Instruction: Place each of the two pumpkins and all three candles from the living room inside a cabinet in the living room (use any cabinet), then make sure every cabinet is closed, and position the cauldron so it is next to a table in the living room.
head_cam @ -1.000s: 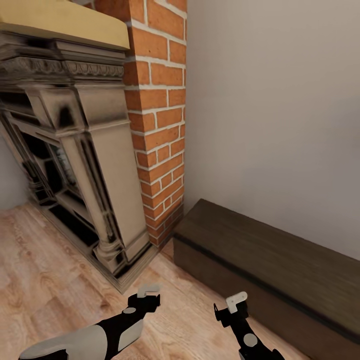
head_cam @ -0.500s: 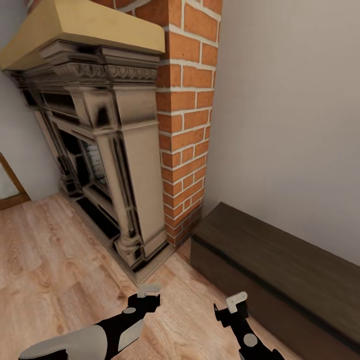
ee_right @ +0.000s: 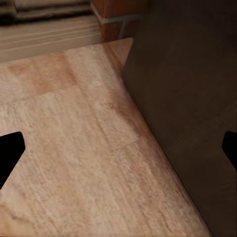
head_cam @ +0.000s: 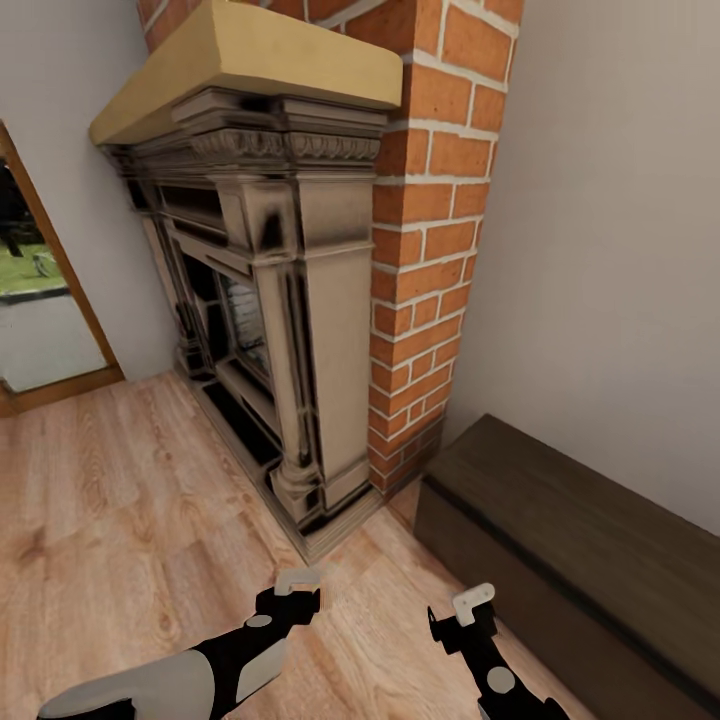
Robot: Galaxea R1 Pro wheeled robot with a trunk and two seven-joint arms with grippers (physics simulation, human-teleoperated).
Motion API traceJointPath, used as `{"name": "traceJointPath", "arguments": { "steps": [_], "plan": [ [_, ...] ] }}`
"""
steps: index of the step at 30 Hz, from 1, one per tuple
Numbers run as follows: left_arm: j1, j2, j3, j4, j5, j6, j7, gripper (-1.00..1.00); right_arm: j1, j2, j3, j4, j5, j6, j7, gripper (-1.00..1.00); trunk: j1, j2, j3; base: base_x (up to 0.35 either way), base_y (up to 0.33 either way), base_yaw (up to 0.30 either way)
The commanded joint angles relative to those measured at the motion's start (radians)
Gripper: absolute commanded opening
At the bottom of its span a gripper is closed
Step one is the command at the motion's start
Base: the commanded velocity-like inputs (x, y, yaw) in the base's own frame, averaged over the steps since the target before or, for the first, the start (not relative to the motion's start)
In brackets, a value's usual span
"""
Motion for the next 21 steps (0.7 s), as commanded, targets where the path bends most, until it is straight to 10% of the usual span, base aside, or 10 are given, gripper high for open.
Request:
{"name": "traceJointPath", "arguments": {
  "steps": [1, 21],
  "plan": [
    [0.0, 0.0, 0.0, 0.0, 0.0, 0.0, 0.0, 1.0, 0.0, 0.0, 0.0, 0.0, 0.0, 0.0, 0.0, 1.0, 0.0, 0.0, 0.0, 0.0, 0.0, 0.289],
    [0.0, 0.001, 0.0, 0.0, 0.0, 0.001, 0.0, 1.0, 0.001, 0.002, 0.0, -0.002, 0.0, -0.027, 0.0, 1.0, 0.0, 0.0, 0.0, 0.0, 0.0, 0.242]
  ]
}}
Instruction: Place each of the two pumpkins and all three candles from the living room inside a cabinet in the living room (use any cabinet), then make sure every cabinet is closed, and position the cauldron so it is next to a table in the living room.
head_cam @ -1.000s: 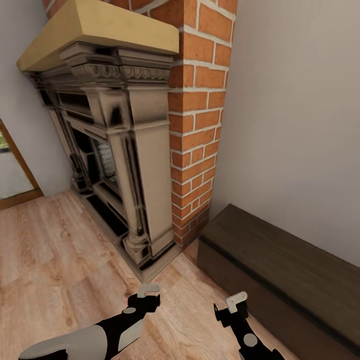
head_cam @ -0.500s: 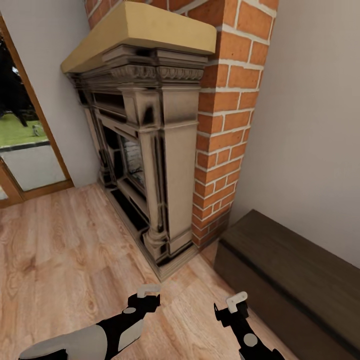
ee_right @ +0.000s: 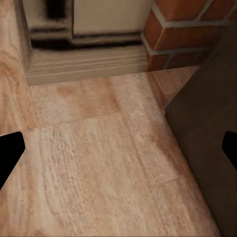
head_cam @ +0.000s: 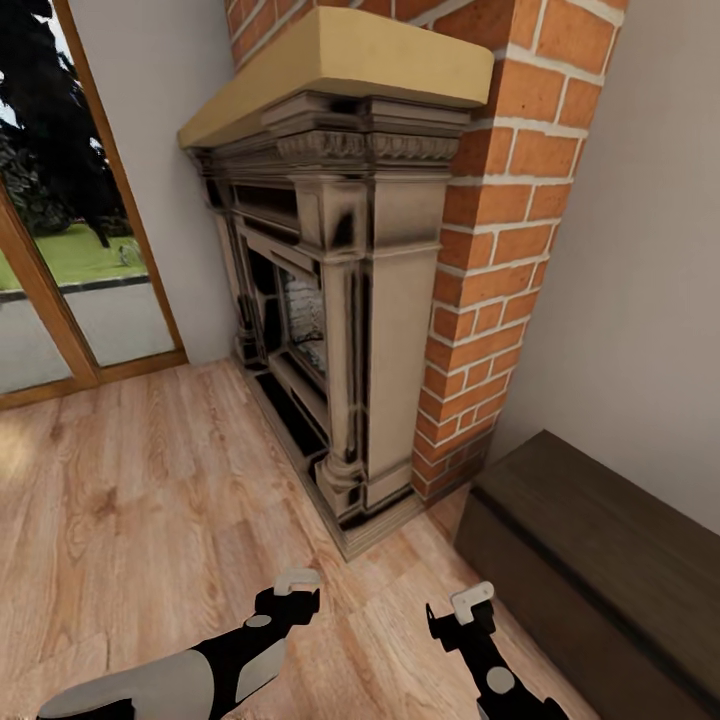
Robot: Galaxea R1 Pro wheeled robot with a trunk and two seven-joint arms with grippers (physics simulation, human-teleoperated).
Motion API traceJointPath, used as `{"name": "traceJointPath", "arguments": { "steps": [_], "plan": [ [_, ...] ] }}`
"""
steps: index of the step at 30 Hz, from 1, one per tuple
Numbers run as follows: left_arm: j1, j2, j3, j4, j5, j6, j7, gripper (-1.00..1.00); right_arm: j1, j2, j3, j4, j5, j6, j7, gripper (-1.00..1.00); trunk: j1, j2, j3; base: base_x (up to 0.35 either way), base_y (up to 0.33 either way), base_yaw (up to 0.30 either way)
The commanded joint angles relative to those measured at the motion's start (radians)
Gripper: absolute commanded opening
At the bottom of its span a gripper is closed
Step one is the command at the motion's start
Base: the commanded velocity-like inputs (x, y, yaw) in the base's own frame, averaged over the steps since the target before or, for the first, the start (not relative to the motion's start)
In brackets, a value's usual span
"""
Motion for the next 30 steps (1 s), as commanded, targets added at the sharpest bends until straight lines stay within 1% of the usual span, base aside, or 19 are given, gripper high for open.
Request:
{"name": "traceJointPath", "arguments": {
  "steps": [1, 30],
  "plan": [
    [0.0, 0.0, 0.0, 0.0, 0.0, 0.0, 0.0, 1.0, 0.0, 0.0, 0.0, 0.0, 0.0, 0.0, 0.0, 1.0, 0.0, 0.0, 0.0, 0.0, 0.0, 0.21],
    [0.0, 0.0, 0.0, 0.0, 0.001, 0.0, 0.002, 1.0, -0.001, -0.002, -0.002, 0.0, -0.001, -0.001, -0.002, 1.0, 0.0, 0.0, 0.012, 0.0, 0.0, 0.278]
  ]
}}
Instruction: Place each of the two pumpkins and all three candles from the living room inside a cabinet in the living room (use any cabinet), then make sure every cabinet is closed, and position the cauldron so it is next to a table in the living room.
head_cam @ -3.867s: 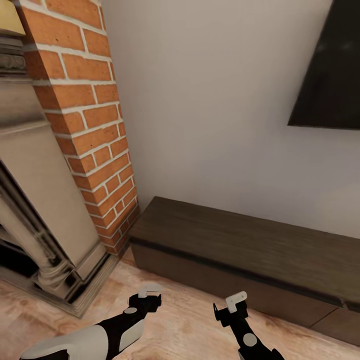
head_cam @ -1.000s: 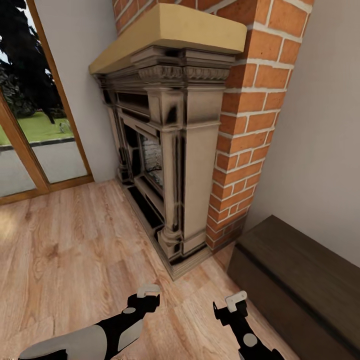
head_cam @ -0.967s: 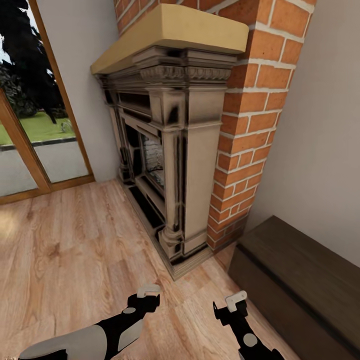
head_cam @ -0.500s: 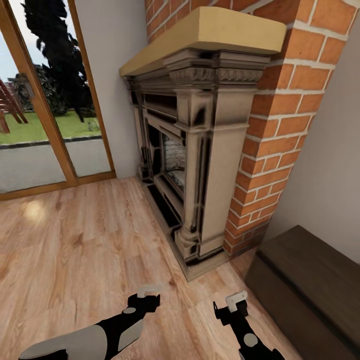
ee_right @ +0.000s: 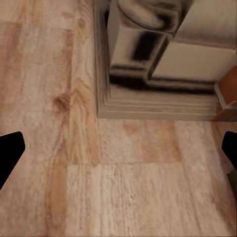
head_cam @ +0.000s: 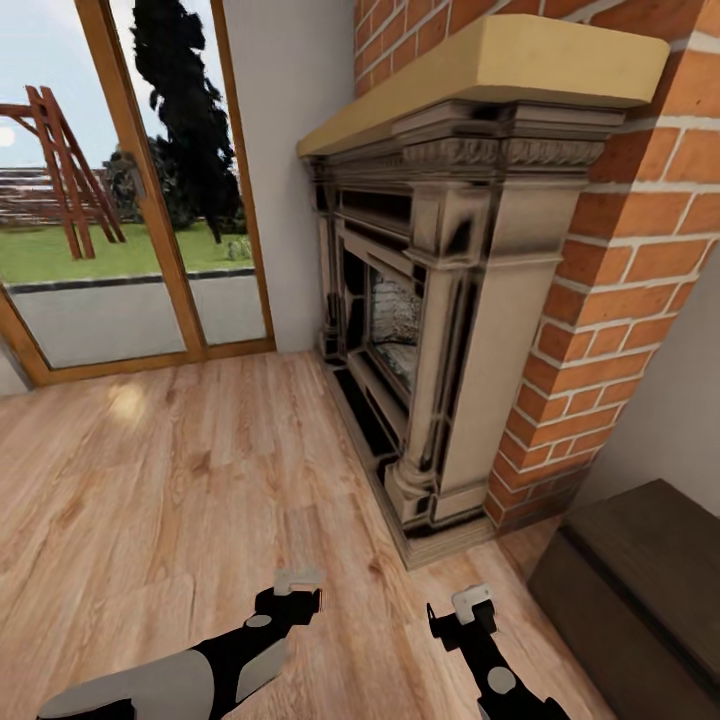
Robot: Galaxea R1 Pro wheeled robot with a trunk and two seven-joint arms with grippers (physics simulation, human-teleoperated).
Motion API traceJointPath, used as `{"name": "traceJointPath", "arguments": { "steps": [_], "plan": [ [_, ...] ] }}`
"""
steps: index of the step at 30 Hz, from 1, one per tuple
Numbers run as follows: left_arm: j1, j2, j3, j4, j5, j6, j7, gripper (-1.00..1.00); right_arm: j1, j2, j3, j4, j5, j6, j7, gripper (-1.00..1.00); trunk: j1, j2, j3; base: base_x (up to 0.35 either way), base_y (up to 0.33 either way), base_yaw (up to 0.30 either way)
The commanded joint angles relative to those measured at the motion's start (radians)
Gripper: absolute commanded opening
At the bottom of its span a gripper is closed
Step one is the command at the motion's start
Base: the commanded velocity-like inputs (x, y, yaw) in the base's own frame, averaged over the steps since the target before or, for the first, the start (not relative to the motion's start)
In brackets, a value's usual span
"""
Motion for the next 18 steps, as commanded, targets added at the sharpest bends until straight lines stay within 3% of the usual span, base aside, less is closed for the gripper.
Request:
{"name": "traceJointPath", "arguments": {
  "steps": [1, 18],
  "plan": [
    [0.0, 0.0, 0.0, 0.0, 0.0, 0.0, 0.0, 1.0, 0.0, 0.0, 0.0, 0.0, 0.0, 0.0, 0.0, 1.0, 0.0, 0.0, 0.0, 0.0, 0.0, 0.281],
    [0.0, 0.0, 0.0, 0.0, 0.0, 0.0, 0.0, 1.0, 0.001, 0.0, 0.002, 0.001, 0.0, 0.0, 0.0, 1.0, 0.0, 0.0, 0.008, 0.0, 0.0, 0.281]
  ]
}}
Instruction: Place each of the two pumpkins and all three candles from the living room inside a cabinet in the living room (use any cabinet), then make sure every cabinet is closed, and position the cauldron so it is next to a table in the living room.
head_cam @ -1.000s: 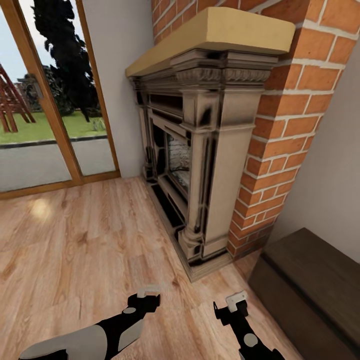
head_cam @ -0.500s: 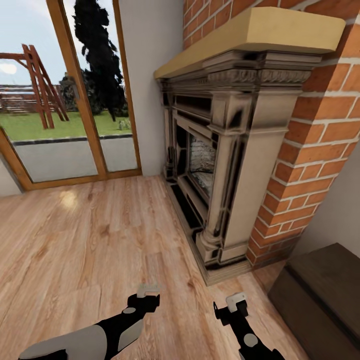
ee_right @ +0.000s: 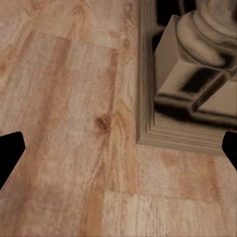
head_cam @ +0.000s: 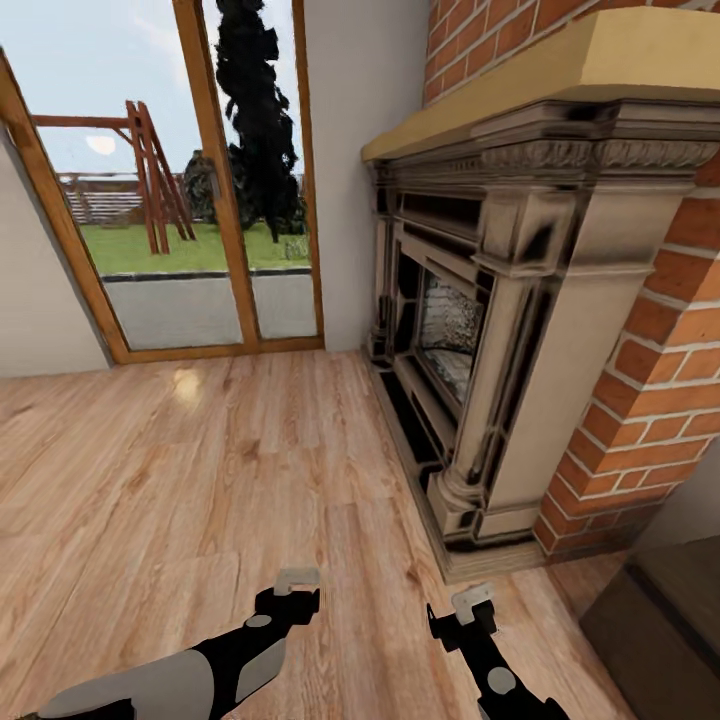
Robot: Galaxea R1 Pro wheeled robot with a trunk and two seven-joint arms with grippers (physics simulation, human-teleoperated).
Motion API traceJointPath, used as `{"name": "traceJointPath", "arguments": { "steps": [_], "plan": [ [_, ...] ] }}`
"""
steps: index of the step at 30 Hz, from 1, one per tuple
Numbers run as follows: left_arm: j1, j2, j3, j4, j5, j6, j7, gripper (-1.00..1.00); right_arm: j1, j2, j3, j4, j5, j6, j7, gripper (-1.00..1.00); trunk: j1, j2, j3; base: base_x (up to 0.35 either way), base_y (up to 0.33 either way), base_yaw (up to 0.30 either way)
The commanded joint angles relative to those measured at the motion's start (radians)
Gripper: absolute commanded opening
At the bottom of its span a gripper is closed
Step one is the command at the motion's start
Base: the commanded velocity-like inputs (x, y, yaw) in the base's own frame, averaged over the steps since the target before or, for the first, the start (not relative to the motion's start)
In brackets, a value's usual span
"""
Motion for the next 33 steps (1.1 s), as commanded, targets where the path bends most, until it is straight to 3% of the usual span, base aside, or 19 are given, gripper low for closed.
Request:
{"name": "traceJointPath", "arguments": {
  "steps": [1, 33],
  "plan": [
    [0.0, 0.0, 0.0, 0.0, 0.0, 0.0, 0.0, 1.0, 0.0, 0.0, 0.0, 0.0, 0.001, 0.0, 0.0, 1.0, 0.0, 0.0, 0.0, 0.0, 0.0, 0.281],
    [0.0, 0.0, 0.0, 0.0, 0.0, 0.0, 0.0, 1.0, 0.0, 0.0, 0.0, 0.0, 0.002, 0.0, 0.0, 1.0, 0.0, 0.0, 0.014, 0.0, 0.0, 0.281]
  ]
}}
